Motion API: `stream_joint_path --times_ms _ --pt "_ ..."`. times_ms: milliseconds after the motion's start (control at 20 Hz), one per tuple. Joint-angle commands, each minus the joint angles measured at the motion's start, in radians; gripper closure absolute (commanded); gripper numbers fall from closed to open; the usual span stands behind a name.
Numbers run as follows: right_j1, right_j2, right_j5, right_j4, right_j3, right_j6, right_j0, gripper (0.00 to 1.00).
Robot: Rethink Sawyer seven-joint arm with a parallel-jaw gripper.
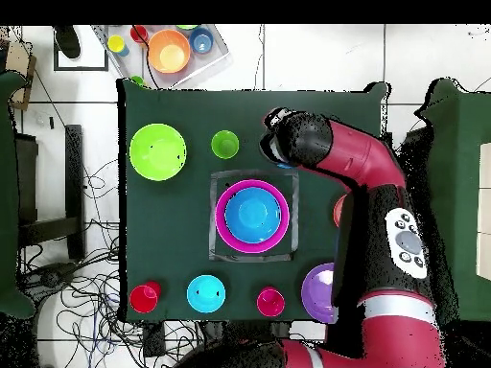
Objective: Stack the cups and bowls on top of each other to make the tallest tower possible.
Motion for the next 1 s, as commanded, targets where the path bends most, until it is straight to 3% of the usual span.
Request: stream_joint_path --times_ms 50,600,1000 --pt "0.114 0.192 -0.091 -0.147 -0.001 -0.242 0.002 0.0" --pt "0.17 0.249 -0.048 -0.214 -0.071 -0.239 -0.007 0.0" --pt "0.237 0.331 0.034 -0.261 -0.172 -0.335 -0.05 0.0"
